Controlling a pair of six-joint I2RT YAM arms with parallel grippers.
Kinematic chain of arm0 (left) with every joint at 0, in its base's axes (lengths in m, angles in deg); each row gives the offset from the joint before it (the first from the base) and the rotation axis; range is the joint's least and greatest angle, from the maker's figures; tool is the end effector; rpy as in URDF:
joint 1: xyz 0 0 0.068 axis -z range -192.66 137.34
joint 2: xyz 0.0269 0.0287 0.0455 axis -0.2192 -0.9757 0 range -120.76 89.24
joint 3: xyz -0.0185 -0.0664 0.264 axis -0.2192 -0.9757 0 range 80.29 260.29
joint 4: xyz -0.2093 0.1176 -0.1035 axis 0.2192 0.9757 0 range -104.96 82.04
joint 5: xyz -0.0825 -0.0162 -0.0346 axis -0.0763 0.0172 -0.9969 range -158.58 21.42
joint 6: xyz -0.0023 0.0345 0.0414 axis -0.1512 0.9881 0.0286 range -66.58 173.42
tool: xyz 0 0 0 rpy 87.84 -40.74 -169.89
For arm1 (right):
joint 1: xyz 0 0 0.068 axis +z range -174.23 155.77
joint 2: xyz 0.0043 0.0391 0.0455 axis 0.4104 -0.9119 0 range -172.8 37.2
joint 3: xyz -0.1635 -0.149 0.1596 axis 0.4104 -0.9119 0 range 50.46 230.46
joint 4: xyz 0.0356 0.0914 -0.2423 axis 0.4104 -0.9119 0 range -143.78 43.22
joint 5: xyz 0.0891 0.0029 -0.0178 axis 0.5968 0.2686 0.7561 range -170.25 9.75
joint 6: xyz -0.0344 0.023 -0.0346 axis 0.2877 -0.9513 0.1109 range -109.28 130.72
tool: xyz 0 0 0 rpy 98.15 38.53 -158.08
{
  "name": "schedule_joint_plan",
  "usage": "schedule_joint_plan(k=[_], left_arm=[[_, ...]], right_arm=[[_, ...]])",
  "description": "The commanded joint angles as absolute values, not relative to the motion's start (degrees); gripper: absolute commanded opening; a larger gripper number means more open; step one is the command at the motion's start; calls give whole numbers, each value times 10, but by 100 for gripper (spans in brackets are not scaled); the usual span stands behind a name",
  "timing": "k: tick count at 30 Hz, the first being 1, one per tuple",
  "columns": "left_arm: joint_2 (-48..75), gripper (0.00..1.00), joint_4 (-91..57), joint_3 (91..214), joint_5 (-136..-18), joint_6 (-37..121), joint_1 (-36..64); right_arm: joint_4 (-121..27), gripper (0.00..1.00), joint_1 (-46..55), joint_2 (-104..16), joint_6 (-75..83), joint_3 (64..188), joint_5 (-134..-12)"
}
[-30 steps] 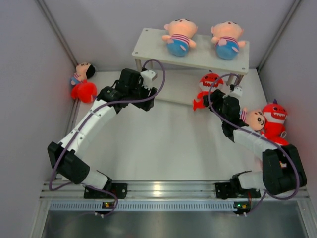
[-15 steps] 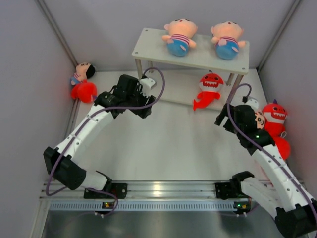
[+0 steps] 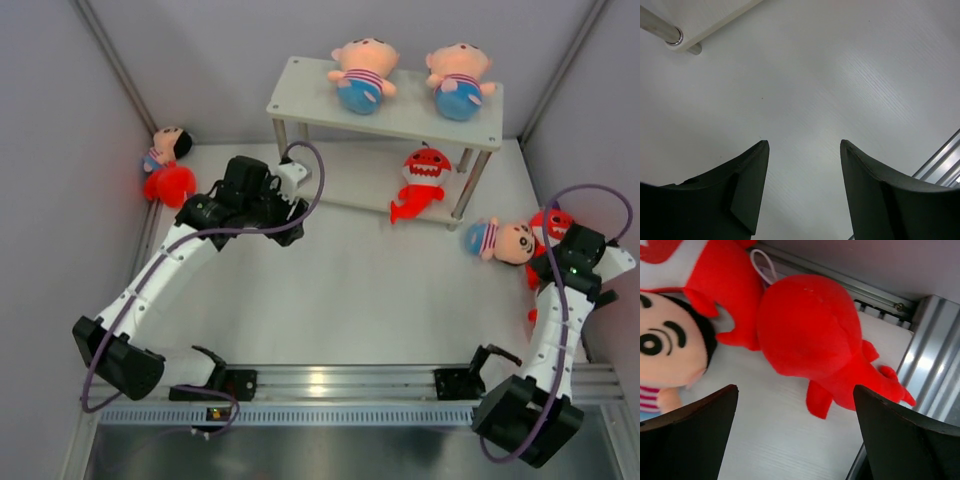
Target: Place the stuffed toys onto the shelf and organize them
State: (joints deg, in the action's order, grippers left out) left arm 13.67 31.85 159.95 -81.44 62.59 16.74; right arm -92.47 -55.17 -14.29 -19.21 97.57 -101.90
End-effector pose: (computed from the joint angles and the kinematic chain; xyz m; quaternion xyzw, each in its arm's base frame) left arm 0.2349 -0.1415 0.3727 0.3431 0.8444 -0.1710 0.3743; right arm 0.1417 -0.1004 0.2791 0.5229 0.7635 -0.1795 0.3338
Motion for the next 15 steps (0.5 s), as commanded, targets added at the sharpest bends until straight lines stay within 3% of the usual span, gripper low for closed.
schedule_joint_plan(k=[1, 7, 15], left_arm=[[164, 65, 313, 1598, -840, 640, 166], [170, 65, 315, 1604, -843, 648, 166], [180, 65, 322, 1606, -833, 651, 166]], right_arm=[[-916, 100, -561, -131, -231, 956, -1109], [-831, 99, -580, -173, -259, 877, -1084], [-770, 99, -591, -304, -208, 897, -1073]])
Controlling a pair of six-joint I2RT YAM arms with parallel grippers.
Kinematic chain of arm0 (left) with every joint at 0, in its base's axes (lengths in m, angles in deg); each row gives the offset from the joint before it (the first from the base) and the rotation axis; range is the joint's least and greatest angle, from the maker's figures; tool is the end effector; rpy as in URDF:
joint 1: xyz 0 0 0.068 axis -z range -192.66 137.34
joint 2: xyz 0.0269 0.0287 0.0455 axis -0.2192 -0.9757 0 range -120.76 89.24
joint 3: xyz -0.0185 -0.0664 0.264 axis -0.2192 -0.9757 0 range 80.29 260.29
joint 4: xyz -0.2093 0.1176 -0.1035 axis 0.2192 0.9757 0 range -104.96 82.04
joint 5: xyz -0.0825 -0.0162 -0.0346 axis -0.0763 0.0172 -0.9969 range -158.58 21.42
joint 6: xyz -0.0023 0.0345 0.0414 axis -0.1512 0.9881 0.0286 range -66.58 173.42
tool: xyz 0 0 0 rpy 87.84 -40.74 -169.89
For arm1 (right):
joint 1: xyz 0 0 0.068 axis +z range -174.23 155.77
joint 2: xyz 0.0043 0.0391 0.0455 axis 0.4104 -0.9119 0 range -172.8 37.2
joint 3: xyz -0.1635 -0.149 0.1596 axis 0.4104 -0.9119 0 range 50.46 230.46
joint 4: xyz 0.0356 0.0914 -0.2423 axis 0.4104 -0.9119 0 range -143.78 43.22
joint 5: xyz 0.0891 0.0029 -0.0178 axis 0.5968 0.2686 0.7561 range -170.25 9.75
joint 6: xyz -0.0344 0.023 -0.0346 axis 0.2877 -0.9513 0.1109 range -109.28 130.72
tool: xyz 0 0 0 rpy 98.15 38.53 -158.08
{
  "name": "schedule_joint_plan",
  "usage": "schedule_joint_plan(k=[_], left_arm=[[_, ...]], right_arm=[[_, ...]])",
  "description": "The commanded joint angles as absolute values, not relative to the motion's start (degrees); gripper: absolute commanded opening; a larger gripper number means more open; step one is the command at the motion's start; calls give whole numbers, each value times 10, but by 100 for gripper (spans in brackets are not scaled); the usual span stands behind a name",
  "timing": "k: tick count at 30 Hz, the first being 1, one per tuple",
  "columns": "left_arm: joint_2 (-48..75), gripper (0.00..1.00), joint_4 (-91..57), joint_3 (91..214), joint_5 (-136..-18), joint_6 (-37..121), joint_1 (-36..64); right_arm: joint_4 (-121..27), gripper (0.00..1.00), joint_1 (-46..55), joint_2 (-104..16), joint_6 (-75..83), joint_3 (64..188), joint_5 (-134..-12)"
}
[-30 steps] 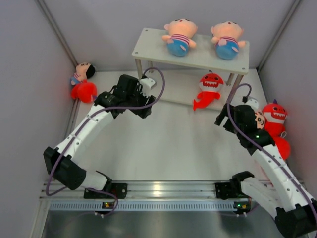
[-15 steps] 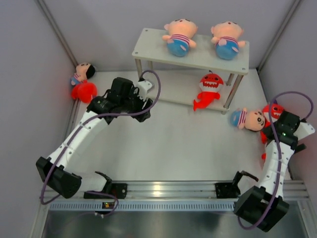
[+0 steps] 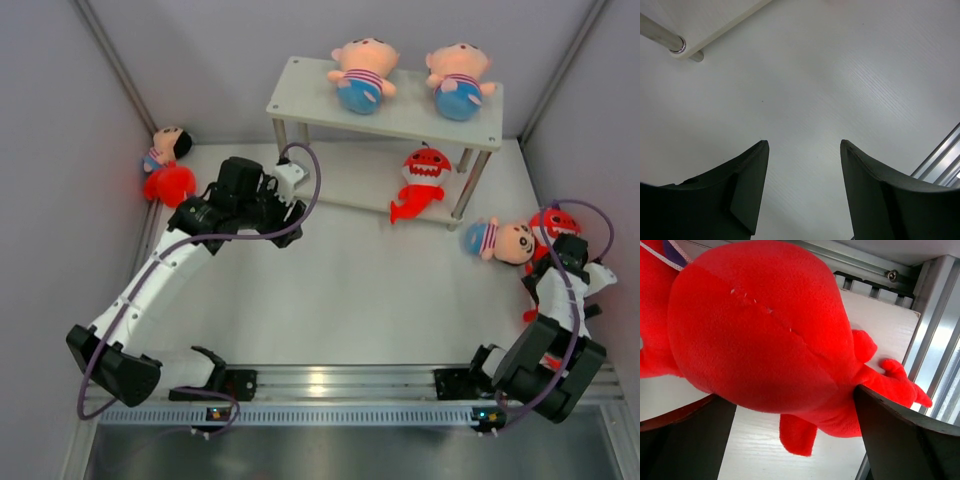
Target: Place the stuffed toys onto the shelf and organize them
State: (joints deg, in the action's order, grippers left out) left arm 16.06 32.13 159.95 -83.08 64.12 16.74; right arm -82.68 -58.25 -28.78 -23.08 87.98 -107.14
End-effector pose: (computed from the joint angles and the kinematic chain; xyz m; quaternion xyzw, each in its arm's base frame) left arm 0.2244 -0.1367 0.3829 0.3585 0.8285 -0.1805 0.3904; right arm 0.1585 -0.1266 0.1953 0.5719 0.7582 -0.2272 0.2154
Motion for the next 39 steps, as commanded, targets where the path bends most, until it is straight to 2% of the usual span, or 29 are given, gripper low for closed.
schedule_joint_plan(k=[1, 2, 4, 5, 7, 8, 19, 24, 32, 39], left_arm=[[179, 65, 322, 1608, -832, 651, 166], [177, 65, 322, 1611, -832, 649, 166], [176, 65, 323, 1615, -833, 648, 166], [174, 65, 325, 1618, -833, 647, 165], [172, 65, 326, 1622, -834, 646, 166], [172, 65, 327, 1623, -834, 646, 166], [175, 65, 336, 1629, -833, 645, 166], [176, 65, 343, 1640, -836, 648, 166], [191, 65, 354, 1648, -878, 660, 165], [192, 65, 365, 1663, -910, 665, 166]], right_arm=[[-766, 99, -591, -307, -202, 898, -1077], [-761, 94, -591, -305, -191, 896, -1082], [-758, 73, -591, -297, -190, 894, -1101], [-759, 47, -592, -293, -190, 895, -1101], [-754, 22, -594, -275, -173, 896, -1083], [-751, 0, -594, -267, -168, 896, -1076], [-747, 0, -594, -25, -159, 907, -984], [-773, 0, -592, 2, -143, 988, -911], [-753, 0, -561, -13, -124, 1122, -690], [-689, 0, -496, -3, -93, 1130, -511]])
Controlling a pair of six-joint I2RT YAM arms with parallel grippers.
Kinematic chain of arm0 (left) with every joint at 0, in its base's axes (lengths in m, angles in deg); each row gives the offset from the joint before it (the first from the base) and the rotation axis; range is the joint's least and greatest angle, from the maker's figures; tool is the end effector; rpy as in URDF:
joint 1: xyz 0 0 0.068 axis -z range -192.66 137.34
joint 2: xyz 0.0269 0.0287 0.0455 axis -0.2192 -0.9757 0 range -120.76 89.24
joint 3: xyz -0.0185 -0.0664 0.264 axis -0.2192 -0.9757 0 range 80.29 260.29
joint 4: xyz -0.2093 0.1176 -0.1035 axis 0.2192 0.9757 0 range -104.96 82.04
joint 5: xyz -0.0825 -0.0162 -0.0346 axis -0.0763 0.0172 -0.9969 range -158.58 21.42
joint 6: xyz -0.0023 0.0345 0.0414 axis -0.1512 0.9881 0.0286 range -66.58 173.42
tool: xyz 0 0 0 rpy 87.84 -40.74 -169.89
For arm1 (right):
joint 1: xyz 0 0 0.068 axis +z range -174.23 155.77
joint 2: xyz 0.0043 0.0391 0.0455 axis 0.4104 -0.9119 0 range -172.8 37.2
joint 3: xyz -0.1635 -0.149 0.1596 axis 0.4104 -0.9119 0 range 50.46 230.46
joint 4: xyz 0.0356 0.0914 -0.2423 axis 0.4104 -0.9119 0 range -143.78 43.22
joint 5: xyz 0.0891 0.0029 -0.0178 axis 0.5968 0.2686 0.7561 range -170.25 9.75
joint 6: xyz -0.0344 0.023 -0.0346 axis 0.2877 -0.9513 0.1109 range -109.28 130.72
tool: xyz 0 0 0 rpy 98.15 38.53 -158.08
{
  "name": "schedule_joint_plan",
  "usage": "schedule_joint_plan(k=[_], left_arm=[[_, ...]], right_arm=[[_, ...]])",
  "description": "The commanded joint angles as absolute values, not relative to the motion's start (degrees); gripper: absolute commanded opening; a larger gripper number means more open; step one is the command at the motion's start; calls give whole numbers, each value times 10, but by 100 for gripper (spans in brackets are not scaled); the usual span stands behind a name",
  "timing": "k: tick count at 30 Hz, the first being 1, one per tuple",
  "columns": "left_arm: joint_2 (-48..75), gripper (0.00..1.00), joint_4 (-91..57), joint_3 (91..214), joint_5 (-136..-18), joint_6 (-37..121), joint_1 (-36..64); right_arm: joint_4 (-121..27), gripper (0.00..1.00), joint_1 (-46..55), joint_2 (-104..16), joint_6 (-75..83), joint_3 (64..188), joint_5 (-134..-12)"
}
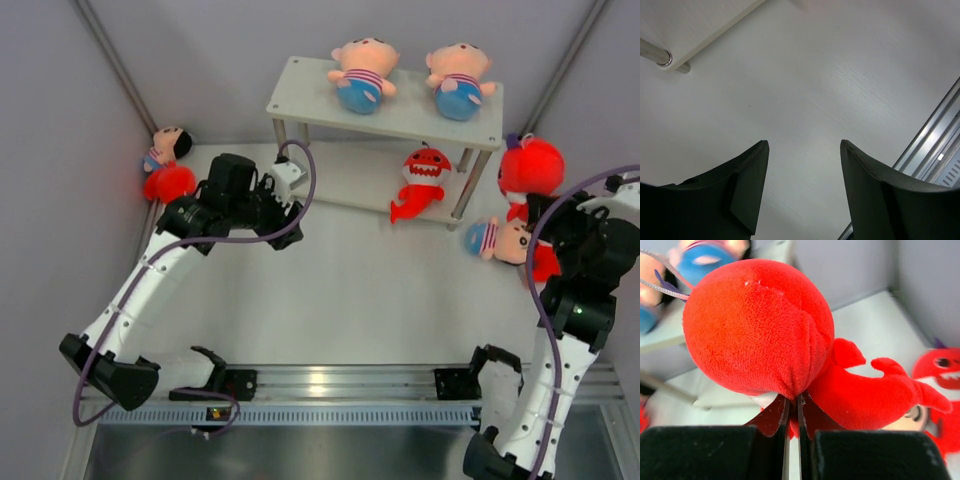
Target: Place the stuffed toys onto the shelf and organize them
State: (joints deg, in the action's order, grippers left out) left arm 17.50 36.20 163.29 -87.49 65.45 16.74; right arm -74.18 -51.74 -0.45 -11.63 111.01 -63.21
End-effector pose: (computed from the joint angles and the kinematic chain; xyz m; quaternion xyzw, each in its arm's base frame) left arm 0.2108 -0.1320 0.4018 0.3812 0.8112 -0.2102 0.3904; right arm 0.1121 -0.0467 0.4169 0.2149 0.7009 0.0784 0.6755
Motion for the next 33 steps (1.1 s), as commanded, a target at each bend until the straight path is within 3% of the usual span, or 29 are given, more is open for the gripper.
schedule_joint_plan(k=[1, 15, 18, 20, 24, 25, 30, 33], left_arm=[[191, 65, 371, 1673, -914, 665, 166], [198, 68, 396, 1722, -972, 723, 166], [204, 72, 423, 1751, -1029, 829, 166], [218, 83, 424, 1756, -1056, 881, 166], [228, 91, 424, 1768, -1071, 945, 167], [228, 98, 424, 1770, -1074, 944, 167], [275, 98, 424, 1729, -1134, 998, 167], [286, 98, 425, 1708, -1100, 1010, 167]], right_arm=[[-680, 0, -480, -3, -88, 1130, -472], [-673, 0, -338, -50, -62, 1133, -287], [-678, 0, -252, -81, -63, 1143, -333], [-630, 0, -142, -96, -73, 1139, -389], [-572, 0, 87, -192, -72, 1155, -464], [-569, 0, 117, -215, -72, 1175, -464], [-478, 0, 176, -313, -110, 1193, -414], [-420, 0, 187, -343, -129, 1199, -371]])
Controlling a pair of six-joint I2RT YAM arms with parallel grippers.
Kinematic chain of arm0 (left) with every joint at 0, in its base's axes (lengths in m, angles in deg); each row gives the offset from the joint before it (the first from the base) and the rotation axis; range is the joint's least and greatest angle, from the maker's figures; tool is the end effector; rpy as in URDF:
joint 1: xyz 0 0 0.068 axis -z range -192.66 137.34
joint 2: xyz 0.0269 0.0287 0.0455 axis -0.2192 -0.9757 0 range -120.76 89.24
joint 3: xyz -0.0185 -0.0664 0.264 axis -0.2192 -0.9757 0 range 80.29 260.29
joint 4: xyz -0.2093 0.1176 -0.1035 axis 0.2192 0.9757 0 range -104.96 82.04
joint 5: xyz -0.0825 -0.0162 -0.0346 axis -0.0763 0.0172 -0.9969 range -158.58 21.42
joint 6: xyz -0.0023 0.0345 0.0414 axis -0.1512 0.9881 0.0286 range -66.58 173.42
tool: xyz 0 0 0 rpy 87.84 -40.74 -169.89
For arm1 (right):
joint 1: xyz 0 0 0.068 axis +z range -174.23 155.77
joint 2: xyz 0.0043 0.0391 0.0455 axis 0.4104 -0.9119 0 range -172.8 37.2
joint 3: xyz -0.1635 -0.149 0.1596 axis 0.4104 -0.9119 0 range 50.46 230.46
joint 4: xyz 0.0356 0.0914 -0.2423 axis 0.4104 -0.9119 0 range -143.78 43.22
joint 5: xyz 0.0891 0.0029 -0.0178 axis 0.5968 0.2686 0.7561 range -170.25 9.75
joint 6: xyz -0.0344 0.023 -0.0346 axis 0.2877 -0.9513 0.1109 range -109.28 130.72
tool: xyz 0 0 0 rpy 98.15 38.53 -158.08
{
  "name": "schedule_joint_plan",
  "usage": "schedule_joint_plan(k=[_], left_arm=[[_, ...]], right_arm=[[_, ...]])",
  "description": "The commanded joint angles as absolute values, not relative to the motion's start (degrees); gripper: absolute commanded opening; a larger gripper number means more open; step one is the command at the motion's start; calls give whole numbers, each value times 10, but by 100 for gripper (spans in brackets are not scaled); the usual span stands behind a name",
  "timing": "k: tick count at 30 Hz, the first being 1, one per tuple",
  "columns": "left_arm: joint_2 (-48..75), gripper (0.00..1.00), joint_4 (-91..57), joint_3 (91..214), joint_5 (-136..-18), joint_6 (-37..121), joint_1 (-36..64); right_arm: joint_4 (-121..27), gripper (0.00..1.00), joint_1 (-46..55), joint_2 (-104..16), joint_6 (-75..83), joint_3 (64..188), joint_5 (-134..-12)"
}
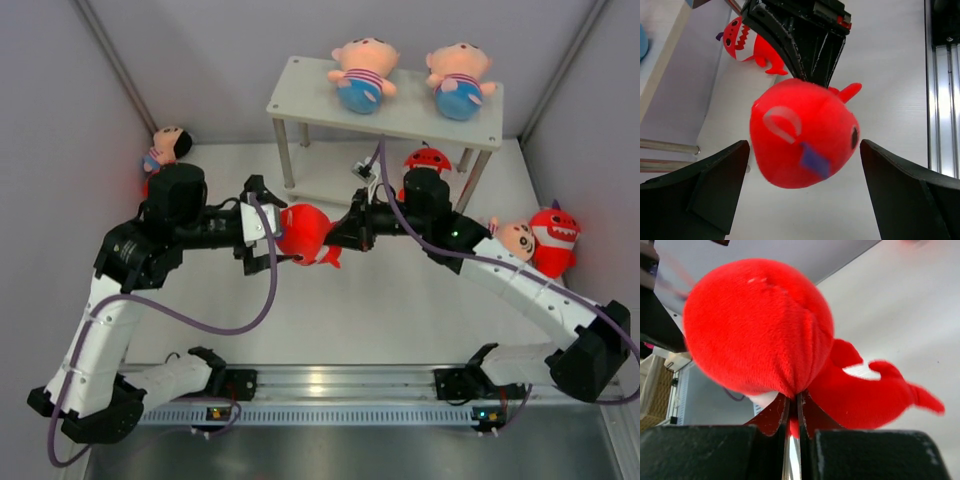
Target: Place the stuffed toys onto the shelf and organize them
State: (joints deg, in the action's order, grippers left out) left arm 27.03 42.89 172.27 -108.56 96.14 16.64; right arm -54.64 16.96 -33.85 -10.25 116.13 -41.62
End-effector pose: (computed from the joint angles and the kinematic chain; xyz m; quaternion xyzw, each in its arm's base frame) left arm 0.1363 -0.1027 0.4731 0.6161 0.5484 -0.2347 0.5144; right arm 0.1983 0.2030 0.3766 -0.3320 0.6923 0.5245 0.3680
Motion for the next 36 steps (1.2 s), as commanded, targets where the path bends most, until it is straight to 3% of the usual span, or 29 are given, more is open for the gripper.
schedule_joint_plan(k=[1, 9, 14, 15, 16, 18, 19, 21, 24, 25, 27, 33, 36], left_arm=[[286, 98, 425, 1704, -1089, 1011, 167], [290, 96, 447, 1680, -1090, 1060, 167], [291, 77, 471, 1648, -1053, 1090, 167], [290, 71, 472, 1648, -1057, 1089, 167], [288, 48, 472, 1649, -1061, 1089, 167], [282, 23, 473, 1658, -1065, 1082, 167], [279, 2, 473, 1662, -1063, 1077, 167], [272, 0, 472, 1674, -1044, 1054, 167], [252, 0, 471, 1700, -989, 984, 167], [245, 0, 472, 1709, -973, 961, 167], [229, 0, 473, 1720, -945, 907, 166], [221, 0, 474, 1722, -975, 832, 166], [195, 0, 474, 1749, -967, 758, 166]], right_arm=[[-413, 0, 190, -347, -130, 1202, -365], [-450, 0, 207, -393, -100, 1244, -357], [-457, 0, 208, -391, -83, 1258, -348], [-461, 0, 208, -394, -82, 1266, -344], [-463, 0, 208, -397, -82, 1268, -342], [-466, 0, 211, -407, -82, 1273, -349], [-466, 0, 214, -408, -79, 1272, -352], [-491, 0, 221, -403, -68, 1268, -380], [-531, 40, 231, -383, -33, 1258, -459], [-542, 61, 231, -373, -19, 1249, -487], [-548, 75, 230, -320, 43, 1190, -580], [-417, 89, 232, -135, 214, 953, -635], [-358, 89, 244, -109, 245, 881, -635]])
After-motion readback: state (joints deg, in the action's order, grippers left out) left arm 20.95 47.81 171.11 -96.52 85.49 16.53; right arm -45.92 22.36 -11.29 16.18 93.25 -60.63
